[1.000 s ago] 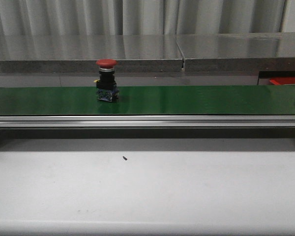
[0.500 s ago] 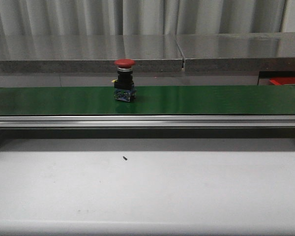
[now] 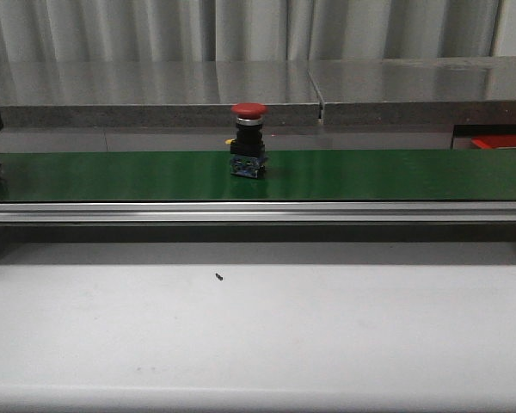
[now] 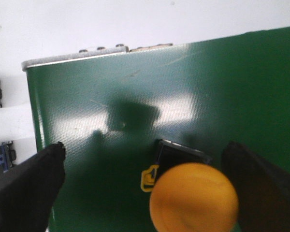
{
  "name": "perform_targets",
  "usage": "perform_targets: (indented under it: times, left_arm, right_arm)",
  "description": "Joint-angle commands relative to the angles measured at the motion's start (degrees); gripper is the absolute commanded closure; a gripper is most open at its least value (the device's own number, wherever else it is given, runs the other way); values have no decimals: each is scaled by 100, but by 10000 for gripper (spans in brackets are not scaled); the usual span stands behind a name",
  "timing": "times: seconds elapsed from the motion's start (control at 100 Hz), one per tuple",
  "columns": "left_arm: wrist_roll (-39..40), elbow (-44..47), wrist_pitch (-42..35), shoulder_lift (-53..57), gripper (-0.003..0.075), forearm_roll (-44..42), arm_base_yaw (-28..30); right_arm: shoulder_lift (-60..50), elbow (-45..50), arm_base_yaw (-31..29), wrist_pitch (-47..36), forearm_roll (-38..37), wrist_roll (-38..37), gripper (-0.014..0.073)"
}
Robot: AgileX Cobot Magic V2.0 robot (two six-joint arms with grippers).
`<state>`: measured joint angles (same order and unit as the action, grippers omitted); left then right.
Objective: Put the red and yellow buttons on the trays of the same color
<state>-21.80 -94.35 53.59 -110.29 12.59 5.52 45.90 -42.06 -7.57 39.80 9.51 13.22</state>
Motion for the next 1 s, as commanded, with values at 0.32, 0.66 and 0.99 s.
perform_targets:
  times: [0.32,0.66,0.99]
  left_arm:
    - [-515,-147,-729,1539,104,974,-401]
    - [-515,1648,-2422,3189,104,1200,-787]
    - [-515,4147,-3420,5351,249,1355,-789]
  right_arm:
    - [-43,-143,-8,-304,2,39,660]
    - [-43,-143,-8,-304,2,39,660]
    - [-43,-143,-8,-440,-98,39,660]
